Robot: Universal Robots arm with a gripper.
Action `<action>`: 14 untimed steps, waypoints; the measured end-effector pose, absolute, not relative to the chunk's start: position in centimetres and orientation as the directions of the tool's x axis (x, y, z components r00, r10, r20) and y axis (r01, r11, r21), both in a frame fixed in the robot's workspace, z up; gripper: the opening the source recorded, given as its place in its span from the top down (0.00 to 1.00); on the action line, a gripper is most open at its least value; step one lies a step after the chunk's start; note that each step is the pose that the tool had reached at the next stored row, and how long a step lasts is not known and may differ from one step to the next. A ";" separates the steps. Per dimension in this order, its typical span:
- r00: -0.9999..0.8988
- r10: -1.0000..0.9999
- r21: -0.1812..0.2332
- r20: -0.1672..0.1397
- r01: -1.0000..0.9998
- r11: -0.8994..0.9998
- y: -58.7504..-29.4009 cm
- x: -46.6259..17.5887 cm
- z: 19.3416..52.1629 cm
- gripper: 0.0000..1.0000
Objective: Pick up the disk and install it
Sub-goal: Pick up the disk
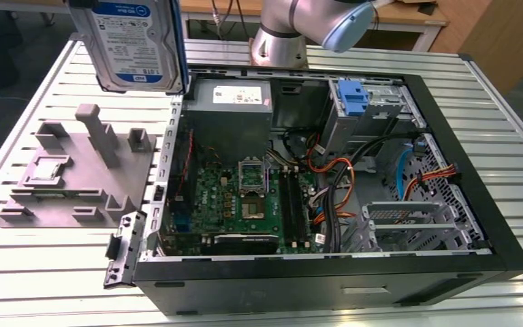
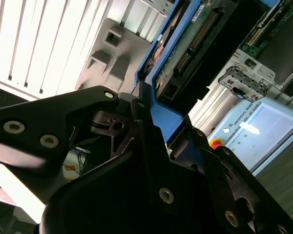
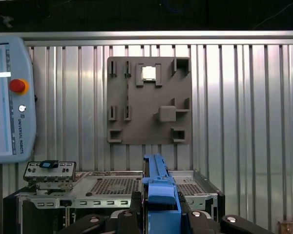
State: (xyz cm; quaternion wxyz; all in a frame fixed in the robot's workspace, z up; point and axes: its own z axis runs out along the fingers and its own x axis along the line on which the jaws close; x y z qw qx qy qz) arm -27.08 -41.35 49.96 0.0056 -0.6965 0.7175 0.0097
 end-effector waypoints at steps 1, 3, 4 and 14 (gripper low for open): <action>-0.030 -0.999 0.006 -0.022 -1.000 0.030 -41.5 -27.1 49.9 0.64; -0.030 -0.999 0.006 -0.022 -1.000 0.030 -41.8 -27.0 49.9 0.64; -0.030 -0.999 0.006 -0.022 -1.000 0.030 -42.0 -26.9 49.9 0.64; -0.030 -0.999 0.008 -0.022 -1.000 0.030 -42.2 -24.6 49.9 0.64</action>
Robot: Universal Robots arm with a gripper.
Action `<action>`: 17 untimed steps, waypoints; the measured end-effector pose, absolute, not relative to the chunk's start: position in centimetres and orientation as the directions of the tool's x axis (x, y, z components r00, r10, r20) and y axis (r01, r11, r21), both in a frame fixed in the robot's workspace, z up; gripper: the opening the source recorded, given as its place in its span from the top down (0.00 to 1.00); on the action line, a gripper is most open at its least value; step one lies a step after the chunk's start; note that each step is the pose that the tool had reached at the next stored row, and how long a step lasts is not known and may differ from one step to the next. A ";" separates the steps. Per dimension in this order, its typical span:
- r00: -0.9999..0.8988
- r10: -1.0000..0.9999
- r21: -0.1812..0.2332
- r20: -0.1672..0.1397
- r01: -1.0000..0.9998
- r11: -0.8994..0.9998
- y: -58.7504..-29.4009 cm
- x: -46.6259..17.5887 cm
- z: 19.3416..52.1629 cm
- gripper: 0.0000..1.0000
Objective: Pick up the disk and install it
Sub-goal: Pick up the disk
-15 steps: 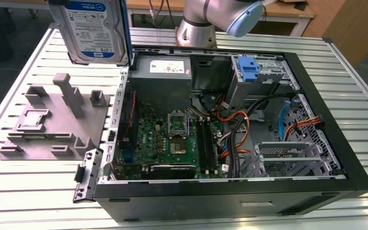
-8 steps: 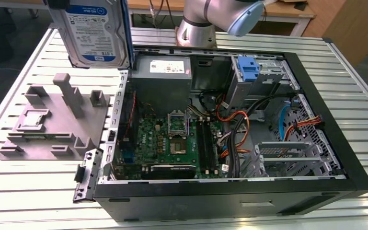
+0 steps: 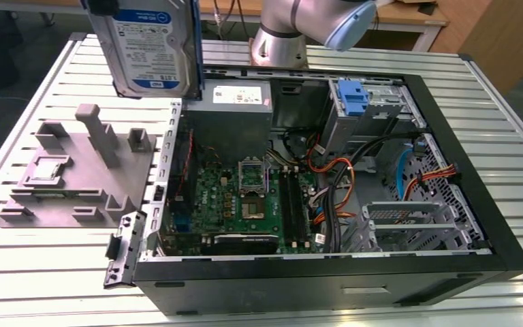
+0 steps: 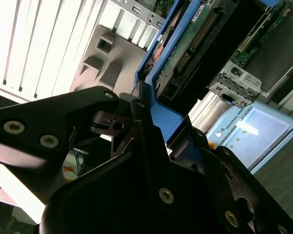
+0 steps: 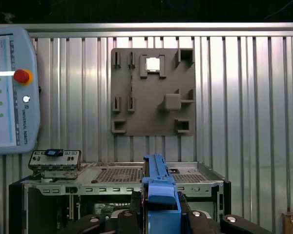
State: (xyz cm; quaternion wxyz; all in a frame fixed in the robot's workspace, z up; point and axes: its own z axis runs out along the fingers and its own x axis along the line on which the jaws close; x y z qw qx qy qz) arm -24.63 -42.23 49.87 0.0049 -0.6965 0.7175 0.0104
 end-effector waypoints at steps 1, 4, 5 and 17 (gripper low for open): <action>-0.030 -0.999 0.008 -0.022 -1.000 0.030 -42.2 -24.3 49.9 0.64; -0.030 -0.999 0.008 -0.022 -1.000 0.030 -42.3 -23.5 49.9 0.64; -0.030 -0.999 0.008 -0.022 -1.000 0.030 -42.3 -23.3 49.9 0.64; -0.030 -0.999 0.008 -0.022 -1.000 0.030 -42.4 -20.9 49.8 0.64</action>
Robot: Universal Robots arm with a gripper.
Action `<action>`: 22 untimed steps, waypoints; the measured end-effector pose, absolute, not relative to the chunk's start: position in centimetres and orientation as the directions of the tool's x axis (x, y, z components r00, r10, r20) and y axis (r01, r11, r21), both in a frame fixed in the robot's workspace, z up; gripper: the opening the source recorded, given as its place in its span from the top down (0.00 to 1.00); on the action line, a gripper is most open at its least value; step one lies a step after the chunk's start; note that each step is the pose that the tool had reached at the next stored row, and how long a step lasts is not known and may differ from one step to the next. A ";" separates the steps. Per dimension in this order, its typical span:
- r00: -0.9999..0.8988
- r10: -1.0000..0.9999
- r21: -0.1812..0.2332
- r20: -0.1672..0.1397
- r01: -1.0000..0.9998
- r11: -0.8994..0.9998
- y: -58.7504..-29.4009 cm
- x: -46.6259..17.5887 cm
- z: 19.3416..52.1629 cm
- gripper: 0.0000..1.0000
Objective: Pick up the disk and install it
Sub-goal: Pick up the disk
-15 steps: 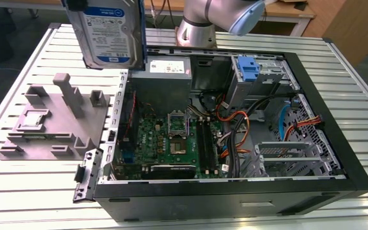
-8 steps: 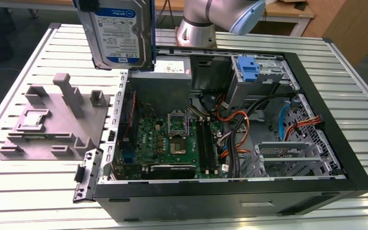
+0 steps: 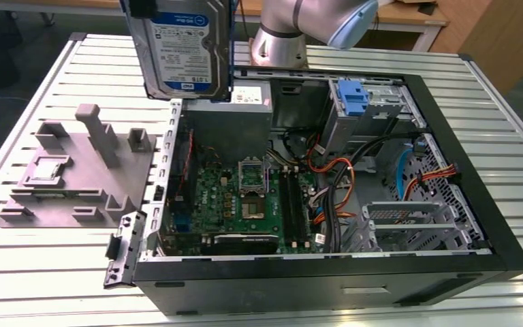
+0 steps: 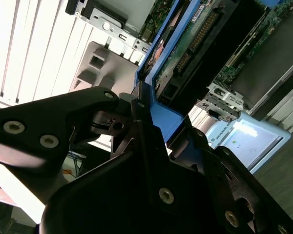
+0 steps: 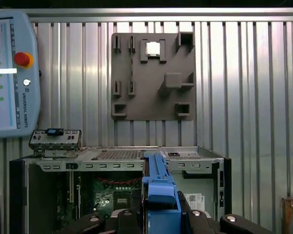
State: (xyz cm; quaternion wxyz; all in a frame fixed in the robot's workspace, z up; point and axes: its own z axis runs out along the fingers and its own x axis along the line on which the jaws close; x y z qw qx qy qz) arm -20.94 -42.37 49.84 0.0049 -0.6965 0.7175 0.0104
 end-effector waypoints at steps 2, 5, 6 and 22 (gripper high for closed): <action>-0.030 -0.999 0.008 -0.022 -1.000 0.030 -42.4 -20.6 49.8 0.64; -0.030 -0.999 0.008 -0.022 -1.000 0.030 -42.4 -20.1 49.8 0.64; -0.030 -0.999 0.008 -0.022 -1.000 0.030 -42.5 -20.0 49.8 0.64; -0.030 -0.999 0.008 -0.022 -1.000 0.030 -43.8 -15.4 49.6 0.64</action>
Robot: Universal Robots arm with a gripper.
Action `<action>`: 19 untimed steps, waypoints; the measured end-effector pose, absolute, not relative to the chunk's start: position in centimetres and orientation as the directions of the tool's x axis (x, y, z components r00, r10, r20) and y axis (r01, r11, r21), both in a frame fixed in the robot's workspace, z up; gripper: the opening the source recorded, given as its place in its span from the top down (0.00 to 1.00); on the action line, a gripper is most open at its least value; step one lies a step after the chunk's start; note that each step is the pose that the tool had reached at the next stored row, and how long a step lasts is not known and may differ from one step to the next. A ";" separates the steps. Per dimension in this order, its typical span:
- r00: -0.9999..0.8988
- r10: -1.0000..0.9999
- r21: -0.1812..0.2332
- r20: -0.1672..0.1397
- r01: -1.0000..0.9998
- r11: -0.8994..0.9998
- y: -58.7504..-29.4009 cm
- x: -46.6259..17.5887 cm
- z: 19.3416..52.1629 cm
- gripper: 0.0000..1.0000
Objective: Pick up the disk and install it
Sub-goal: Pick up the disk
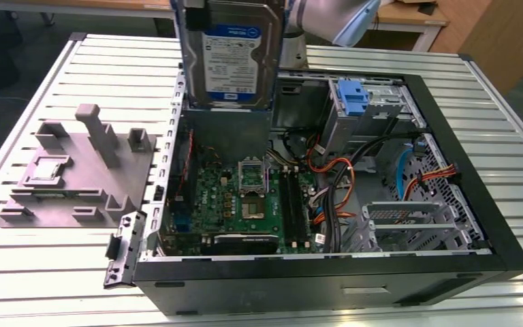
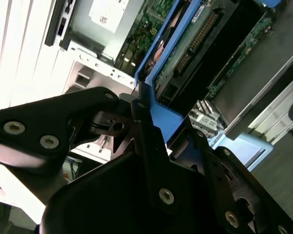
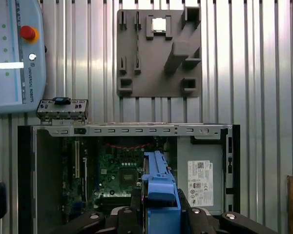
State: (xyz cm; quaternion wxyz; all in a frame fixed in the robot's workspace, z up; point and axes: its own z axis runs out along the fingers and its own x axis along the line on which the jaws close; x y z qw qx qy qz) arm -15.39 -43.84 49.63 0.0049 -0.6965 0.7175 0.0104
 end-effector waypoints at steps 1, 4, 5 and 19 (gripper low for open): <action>-0.030 -0.999 0.008 -0.022 -1.000 0.030 -43.8 -14.9 49.6 0.64; -0.030 -0.999 0.008 -0.022 -1.000 0.030 -43.8 -13.5 49.6 0.64; -0.030 -0.999 0.008 -0.022 -1.000 0.030 -43.8 -13.1 49.6 0.64; -0.030 -0.999 0.008 -0.022 -1.000 0.030 -43.8 -9.0 49.4 0.64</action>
